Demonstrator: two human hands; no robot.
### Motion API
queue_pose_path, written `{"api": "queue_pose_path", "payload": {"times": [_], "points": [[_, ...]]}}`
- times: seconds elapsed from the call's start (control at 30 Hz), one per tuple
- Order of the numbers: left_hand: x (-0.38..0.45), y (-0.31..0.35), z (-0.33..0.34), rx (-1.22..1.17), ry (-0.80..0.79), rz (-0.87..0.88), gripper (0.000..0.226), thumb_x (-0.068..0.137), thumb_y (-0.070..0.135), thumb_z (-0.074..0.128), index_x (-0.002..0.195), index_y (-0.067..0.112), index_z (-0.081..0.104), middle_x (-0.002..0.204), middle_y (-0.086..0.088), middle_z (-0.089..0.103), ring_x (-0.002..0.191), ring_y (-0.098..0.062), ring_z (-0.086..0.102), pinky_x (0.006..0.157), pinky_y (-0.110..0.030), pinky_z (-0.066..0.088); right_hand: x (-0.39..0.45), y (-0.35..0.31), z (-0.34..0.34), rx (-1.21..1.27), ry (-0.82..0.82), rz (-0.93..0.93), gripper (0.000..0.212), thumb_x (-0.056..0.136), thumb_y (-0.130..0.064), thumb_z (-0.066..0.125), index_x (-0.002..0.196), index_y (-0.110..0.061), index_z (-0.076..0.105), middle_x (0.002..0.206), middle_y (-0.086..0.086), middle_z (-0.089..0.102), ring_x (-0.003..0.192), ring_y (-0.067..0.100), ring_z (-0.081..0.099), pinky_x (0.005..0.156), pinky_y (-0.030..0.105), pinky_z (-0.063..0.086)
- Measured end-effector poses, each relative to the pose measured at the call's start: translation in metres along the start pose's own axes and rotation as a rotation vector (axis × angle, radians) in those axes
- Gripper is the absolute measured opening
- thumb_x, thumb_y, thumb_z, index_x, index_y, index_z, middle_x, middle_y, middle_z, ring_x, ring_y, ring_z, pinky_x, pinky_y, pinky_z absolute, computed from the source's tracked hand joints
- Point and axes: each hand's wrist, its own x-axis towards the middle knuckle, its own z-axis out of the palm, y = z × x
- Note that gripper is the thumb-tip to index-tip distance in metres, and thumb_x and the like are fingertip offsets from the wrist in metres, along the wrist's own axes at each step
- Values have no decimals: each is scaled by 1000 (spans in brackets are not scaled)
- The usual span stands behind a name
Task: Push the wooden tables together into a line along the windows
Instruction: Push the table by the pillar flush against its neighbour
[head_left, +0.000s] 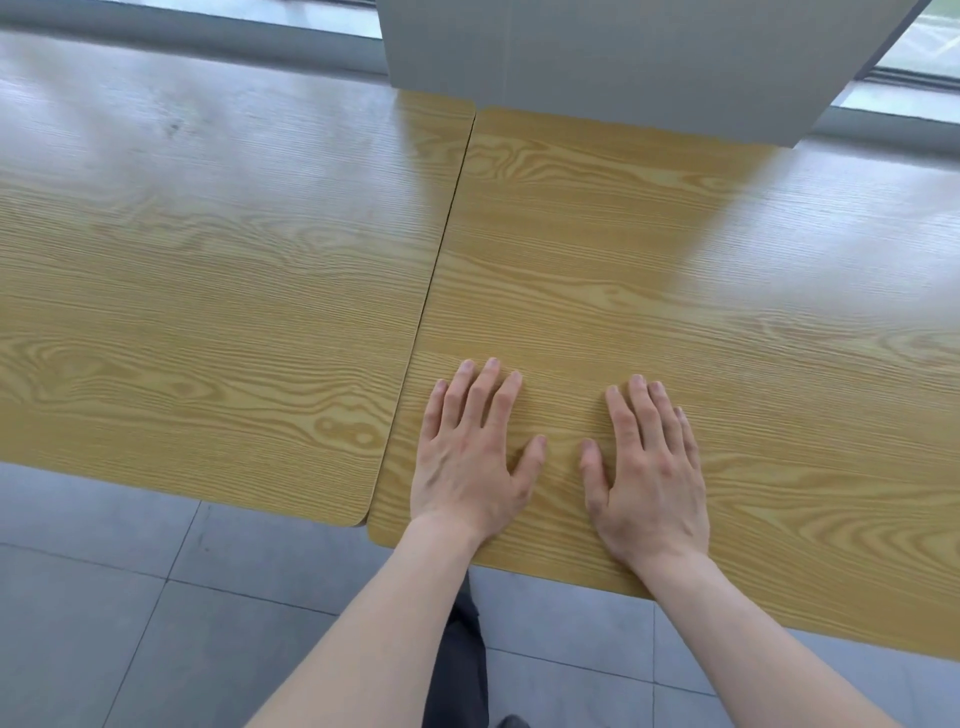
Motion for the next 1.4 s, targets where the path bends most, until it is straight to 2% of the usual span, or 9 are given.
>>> {"api": "queue_pose_path", "payload": {"times": [0.23,0.73,0.8,0.87,0.93,1.03,1.2,1.4], "points": [[14,0,-1,-10,5,17,69,97,63,33,158,30,23,168,6,15,157,-17,-2,127,-42,-2,12,1,0,7,2,20,64,100,-48,35,154,-13,38,166,10,27,156,25,14,127,43,11],[15,2,-3,-11,-11,11,69,98,63,32,158,31,22,168,7,14,157,-15,-4,127,-41,-3,13,0,-2,6,-14,15,63,100,-46,36,154,-12,38,165,10,29,156,25,15,127,45,13],[14,3,-5,-12,-19,16,68,97,62,34,157,30,25,166,7,19,156,-16,1,127,-41,0,12,1,-4,5,-24,14,63,100,-46,37,153,-12,40,164,11,31,156,26,17,126,46,15],[20,2,-12,6,-20,29,68,96,62,36,155,29,31,162,6,28,154,-19,14,126,-42,9,15,2,-8,10,-25,4,60,100,-45,40,149,-11,45,161,11,37,154,27,24,124,47,22],[41,-1,-22,17,-6,37,66,95,62,37,152,28,33,156,5,36,147,-20,27,123,-41,19,29,4,-13,28,-10,1,54,100,-42,41,143,-12,52,155,11,45,149,28,33,120,47,30],[94,-5,-39,6,43,59,65,95,61,37,150,26,35,154,3,39,145,-22,31,121,-44,25,75,4,-24,37,10,0,50,101,-38,40,141,-12,53,152,11,49,146,28,38,117,47,35],[192,-6,-58,-4,67,126,64,97,60,39,151,26,33,157,3,37,149,-22,26,123,-44,21,170,2,-35,31,26,34,47,102,-35,44,143,-13,51,150,10,51,144,29,41,115,46,37],[302,-14,-63,13,65,192,61,97,58,41,149,25,37,155,2,40,147,-22,29,124,-42,20,279,3,-31,-5,29,82,47,99,-35,48,140,-12,52,143,11,55,136,31,47,110,44,38]]}}
